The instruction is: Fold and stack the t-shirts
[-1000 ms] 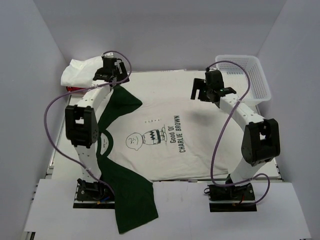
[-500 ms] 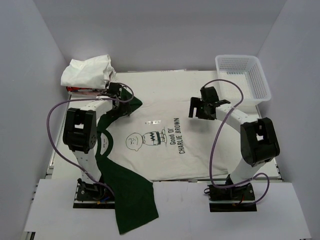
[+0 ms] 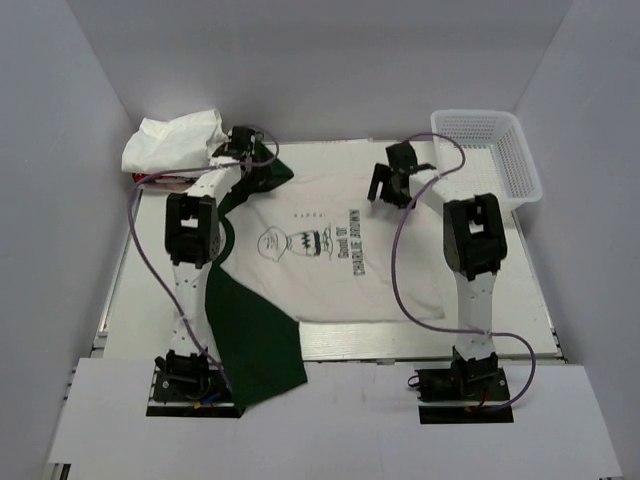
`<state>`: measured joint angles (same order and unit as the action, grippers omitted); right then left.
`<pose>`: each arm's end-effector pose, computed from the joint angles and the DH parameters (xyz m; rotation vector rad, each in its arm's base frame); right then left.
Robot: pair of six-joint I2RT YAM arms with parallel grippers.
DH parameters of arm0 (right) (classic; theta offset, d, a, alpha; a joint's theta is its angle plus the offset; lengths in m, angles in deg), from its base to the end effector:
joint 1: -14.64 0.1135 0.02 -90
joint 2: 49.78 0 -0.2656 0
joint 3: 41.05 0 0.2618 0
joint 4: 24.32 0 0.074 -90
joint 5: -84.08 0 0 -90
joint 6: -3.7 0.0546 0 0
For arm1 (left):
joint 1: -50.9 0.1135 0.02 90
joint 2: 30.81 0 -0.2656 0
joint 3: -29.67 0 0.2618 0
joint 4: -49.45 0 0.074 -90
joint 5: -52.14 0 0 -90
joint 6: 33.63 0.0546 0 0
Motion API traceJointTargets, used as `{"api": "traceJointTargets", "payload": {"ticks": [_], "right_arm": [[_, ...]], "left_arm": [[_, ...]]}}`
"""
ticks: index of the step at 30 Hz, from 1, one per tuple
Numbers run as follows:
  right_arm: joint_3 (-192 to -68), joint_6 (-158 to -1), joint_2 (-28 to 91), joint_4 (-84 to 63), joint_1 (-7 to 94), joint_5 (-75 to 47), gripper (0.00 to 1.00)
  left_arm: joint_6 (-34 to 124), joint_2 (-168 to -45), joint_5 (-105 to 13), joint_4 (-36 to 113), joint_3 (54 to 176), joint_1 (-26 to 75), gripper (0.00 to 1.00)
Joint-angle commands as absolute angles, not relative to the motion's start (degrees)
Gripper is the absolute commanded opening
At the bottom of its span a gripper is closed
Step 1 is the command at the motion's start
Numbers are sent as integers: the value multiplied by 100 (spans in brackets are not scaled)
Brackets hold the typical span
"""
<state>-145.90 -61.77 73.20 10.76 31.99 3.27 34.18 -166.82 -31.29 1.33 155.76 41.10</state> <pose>0.4703 0.1378 0.1524 0.2219 2.4758 0.1088 0.5301 -0.0852 0.1441 -0.3199 2.5546 -0.0611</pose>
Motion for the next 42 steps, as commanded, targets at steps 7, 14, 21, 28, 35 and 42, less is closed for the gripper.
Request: {"api": "traceJointTargets", "payload": {"ticks": [7,14,21,28,35,42], "right_arm": [[-18516,-6624,9567,2207,2739,174,90],[-16747,-7233,7575,1179,3019,-319,90],[-13106,-6584,4178,-428,3582,-302,90],[-10801,-5792,2758,-948,3653,-249,90],[-10467,-5633,2554,-992,3635,-443,90],[-10388,-5475,2844,-1019,3600,-820,90]], "left_arm": [[3686,-18279,-3839,225,18049,4194,100],[3712,-16868,-3891,238,18408,4255,100],[3188,-12776,-3875,305,13384,4097,100],[2086,-10185,-4814,-253,9743,3930,100],[1561,-8294,-5402,-1670,7996,3807,100],[1454,-8346,-6353,-2040,6947,3649,95]]}}
